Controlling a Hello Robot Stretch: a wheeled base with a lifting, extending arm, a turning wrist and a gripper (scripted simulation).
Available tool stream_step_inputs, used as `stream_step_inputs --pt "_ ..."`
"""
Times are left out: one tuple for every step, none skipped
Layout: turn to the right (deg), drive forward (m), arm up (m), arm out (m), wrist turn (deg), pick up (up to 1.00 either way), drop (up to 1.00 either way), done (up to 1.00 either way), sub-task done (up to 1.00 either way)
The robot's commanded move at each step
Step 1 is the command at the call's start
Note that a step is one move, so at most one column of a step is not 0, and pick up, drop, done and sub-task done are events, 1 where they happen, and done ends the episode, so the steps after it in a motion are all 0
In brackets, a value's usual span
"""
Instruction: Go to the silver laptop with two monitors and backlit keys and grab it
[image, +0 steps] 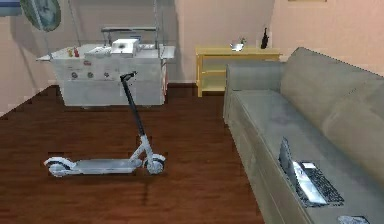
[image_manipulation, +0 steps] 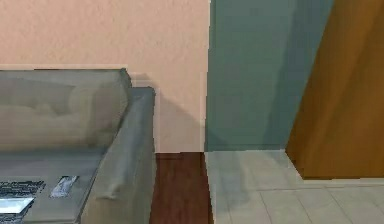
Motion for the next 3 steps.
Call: stream_step_inputs --pt "3.0 0.00 0.00 0.00 0.0 0.00 0.00 0.00 0.00" --pt "0.0 0.50 0.00 0.00 0.0 0.00 0.00 0.00 0.00" --pt "-30.0 0.00 0.00 0.00 0.0 0.00 0.00 0.00 0.00"
